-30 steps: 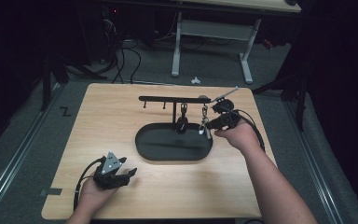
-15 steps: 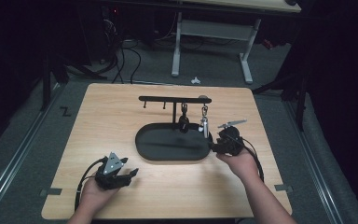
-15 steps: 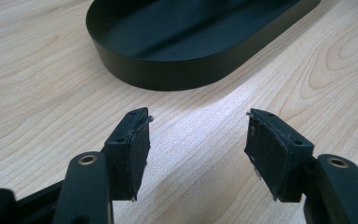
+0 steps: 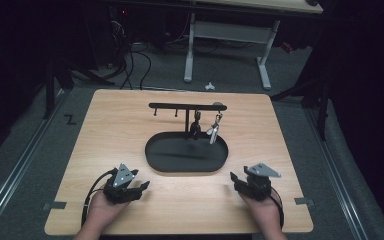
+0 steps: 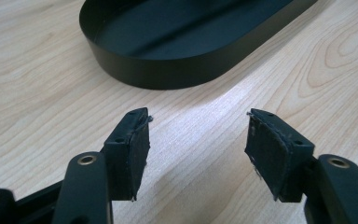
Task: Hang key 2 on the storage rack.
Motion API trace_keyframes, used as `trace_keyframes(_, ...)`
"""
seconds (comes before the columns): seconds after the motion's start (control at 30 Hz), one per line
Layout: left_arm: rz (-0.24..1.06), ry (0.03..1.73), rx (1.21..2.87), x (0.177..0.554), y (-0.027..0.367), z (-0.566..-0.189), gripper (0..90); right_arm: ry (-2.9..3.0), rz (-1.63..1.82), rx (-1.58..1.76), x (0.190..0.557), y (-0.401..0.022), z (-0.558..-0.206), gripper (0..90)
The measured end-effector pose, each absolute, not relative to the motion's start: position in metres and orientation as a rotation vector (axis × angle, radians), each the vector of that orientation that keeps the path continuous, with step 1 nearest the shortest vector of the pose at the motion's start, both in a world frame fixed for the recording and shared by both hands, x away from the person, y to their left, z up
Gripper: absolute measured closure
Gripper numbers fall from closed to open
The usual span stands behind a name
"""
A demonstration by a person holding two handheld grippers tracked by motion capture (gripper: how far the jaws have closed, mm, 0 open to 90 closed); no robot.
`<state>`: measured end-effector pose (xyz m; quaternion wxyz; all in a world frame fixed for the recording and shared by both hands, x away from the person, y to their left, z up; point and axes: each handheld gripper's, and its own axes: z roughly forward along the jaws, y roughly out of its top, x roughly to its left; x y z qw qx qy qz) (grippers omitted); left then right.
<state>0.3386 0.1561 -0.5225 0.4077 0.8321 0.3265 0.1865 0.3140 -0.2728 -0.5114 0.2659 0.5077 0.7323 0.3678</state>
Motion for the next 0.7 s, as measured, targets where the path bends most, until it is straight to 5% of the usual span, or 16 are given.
trace_keyframes(0.3, 0.494, 0.855, 2.064, 0.3398, 0.1548, -0.5204, 39.5, 1.993, 0.997, 1.328, 0.3112, -0.2707, -0.5137, 29.0)
trace_keyframes(0.7, 0.509, 0.846, 2.052, 0.3385, 0.1481, -0.5131, 39.3, 1.973, 0.978, 1.365, 0.3080, -0.2790, -0.5160, 27.6)
